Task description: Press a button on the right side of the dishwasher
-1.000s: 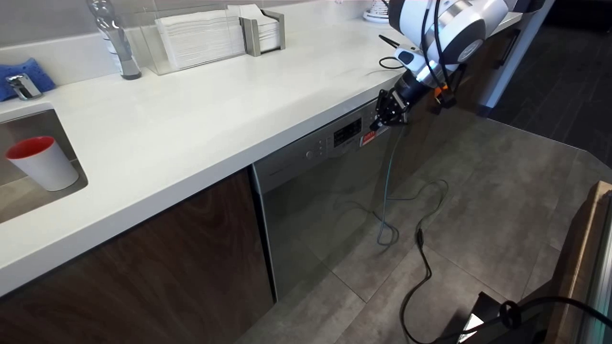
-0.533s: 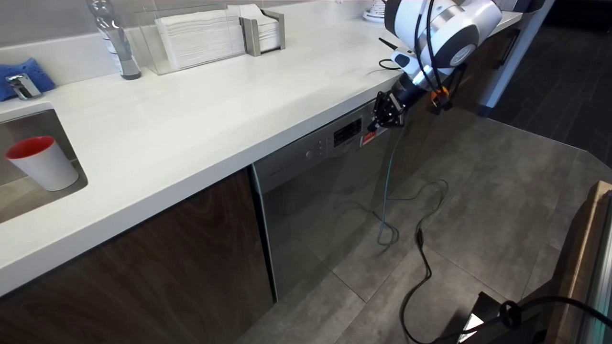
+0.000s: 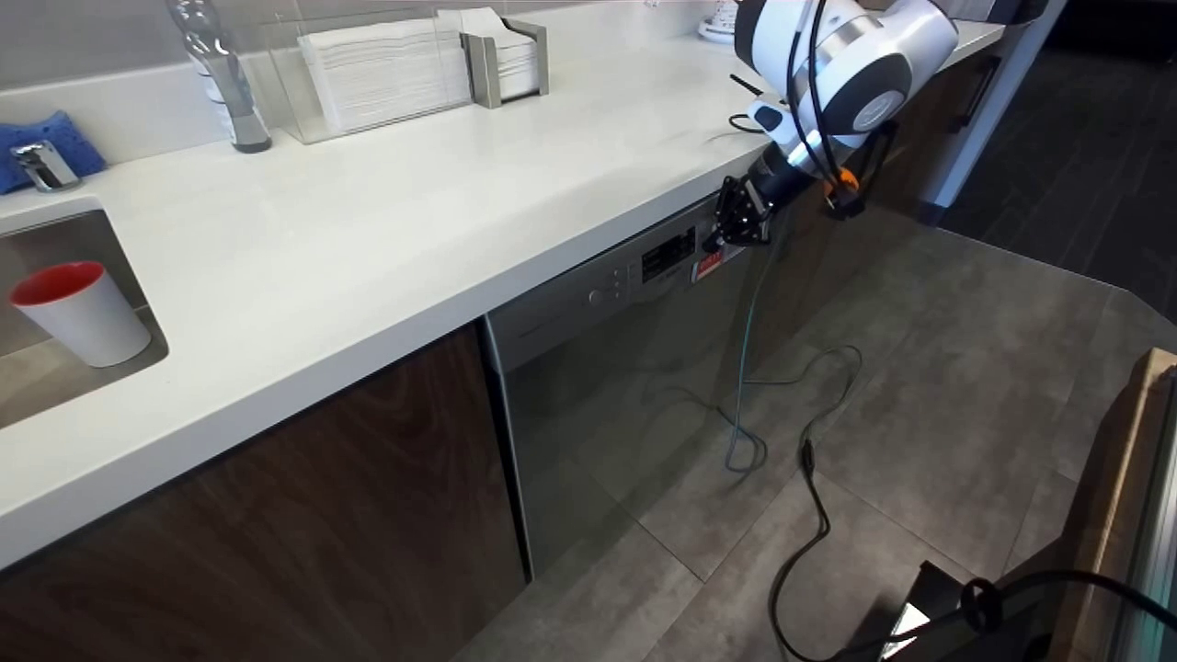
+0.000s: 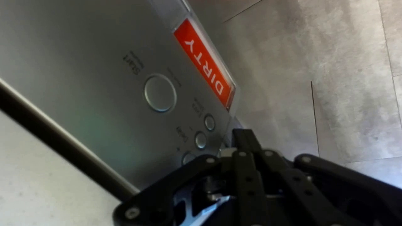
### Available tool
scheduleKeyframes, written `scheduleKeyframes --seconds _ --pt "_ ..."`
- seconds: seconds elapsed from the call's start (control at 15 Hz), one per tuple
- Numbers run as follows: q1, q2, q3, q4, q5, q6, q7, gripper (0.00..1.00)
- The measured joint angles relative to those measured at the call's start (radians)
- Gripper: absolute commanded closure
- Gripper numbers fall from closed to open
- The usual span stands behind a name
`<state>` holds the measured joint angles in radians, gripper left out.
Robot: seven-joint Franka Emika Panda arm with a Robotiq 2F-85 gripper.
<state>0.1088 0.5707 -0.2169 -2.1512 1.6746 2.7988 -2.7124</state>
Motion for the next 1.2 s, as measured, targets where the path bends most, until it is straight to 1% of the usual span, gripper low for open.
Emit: scheduleKeyframes --seconds 0.4,0.6,0.93,1.2 --pt "0.047 0.007 -0.04 0.0 0.061 0.0 0.0 1.0" --pt "0.091 0.013 -0.077 0.0 0.099 0.0 0.0 1.0" --pt "0.207 0.031 -0.178 -0.004 0.136 -0.007 0.0 1.0" --pt "0.311 0.054 -0.279 -0.01 0.168 -0.035 0.0 1.0"
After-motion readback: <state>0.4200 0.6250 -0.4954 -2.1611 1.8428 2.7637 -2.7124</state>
